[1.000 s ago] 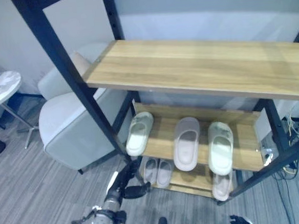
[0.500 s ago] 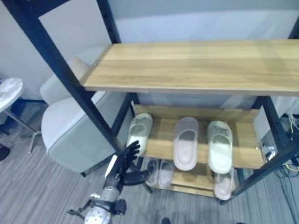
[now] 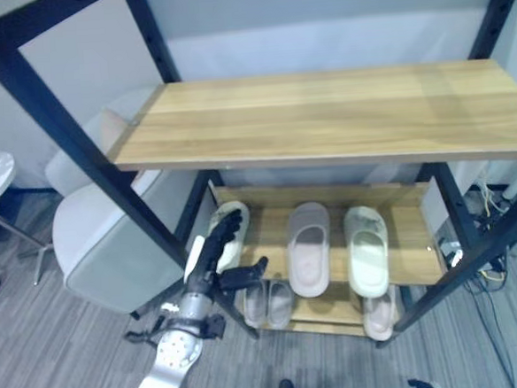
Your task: Arrange the slippers neatly on the shoe rack.
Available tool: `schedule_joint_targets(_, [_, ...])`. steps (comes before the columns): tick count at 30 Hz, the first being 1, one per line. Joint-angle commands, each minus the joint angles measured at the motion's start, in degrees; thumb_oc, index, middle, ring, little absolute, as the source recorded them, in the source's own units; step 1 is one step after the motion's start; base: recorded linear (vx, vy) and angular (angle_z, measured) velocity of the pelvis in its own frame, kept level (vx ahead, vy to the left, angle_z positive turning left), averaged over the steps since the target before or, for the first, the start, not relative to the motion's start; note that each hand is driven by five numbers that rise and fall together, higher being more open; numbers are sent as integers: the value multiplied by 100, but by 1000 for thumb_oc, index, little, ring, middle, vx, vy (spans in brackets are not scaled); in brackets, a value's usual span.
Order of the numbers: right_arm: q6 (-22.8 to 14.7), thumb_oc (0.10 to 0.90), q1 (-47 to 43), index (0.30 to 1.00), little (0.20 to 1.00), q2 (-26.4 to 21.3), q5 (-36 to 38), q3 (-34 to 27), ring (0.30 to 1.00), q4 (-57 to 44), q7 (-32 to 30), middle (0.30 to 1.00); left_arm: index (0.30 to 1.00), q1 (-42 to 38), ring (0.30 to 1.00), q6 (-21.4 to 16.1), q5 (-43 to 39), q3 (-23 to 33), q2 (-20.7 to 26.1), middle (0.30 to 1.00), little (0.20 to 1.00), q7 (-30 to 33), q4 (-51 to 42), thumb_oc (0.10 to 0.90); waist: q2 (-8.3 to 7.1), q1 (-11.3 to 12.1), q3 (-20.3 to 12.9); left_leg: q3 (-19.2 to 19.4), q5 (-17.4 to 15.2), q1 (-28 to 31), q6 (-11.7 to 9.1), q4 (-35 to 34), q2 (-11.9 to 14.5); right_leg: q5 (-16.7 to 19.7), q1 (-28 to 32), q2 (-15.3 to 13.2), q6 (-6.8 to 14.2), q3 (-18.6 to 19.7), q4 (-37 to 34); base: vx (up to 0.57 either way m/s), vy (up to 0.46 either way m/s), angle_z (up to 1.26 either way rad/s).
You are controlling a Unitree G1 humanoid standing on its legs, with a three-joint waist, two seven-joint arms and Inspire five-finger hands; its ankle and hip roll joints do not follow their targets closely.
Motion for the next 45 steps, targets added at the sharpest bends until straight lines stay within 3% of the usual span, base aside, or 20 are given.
schedule_joint_targets(1, [-104,800,-20,900,900,-118,14,244,900,-34,-210,900,900,-1130,900,-605,555,-5,-11,900,900,556,195,800,-181,-194,-154,247,-417,102,-308,-23,200,-88,-218,-50,407,-11,37,31,5,-15])
schedule_joint_targets(17, [-125,800,165,900,900,-165,11,247,900,-106,-206,900,900,-2085,900,-290,1314,-239,69,900,900,1065,1507,800,-210,-533,-186,658,-627,107,-298,-23,292,-10,-472,-54,524,409,37,27,9,-20])
schedule_joint_targets(32, [-158,800,163,900,900,-229,-39,330,900,-315,-249,900,900,-2765,900,-96,1379,-376,57,900,900,1414,2461,800,-259,-721,-188,967,-596,-238,-280,-23,341,181,-1005,-2,597,741,37,-16,1,-17])
schedule_joint_targets(33, [-164,800,167,900,900,-245,-50,338,900,-330,-255,900,768,-2807,768,-90,1361,-383,58,768,768,1428,2546,712,-258,-734,-194,983,-594,-251,-279,-23,340,187,-1029,2,596,758,37,0,0,0])
schedule_joint_targets(34, [-163,800,169,900,900,-255,-55,343,900,-337,-257,900,488,-2843,488,-80,1341,-395,68,488,488,1436,2615,525,-259,-750,-194,996,-596,-256,-279,-23,343,193,-1049,3,600,772,37,0,0,0])
schedule_joint_targets(35, [-166,800,175,900,900,-261,-64,350,900,-350,-253,900,300,-2879,300,-81,1336,-406,90,300,300,1437,2664,400,-258,-760,-200,1011,-597,-257,-278,-23,340,203,-1063,6,603,788,37,7,9,-5])
schedule_joint_targets(45, [-199,800,272,900,900,-260,-82,320,900,-365,-234,900,300,-2833,300,-149,1259,-357,121,300,300,1428,2492,400,-272,-753,-212,1014,-638,-137,-271,-23,323,156,-940,-7,575,776,37,17,-1,-7])
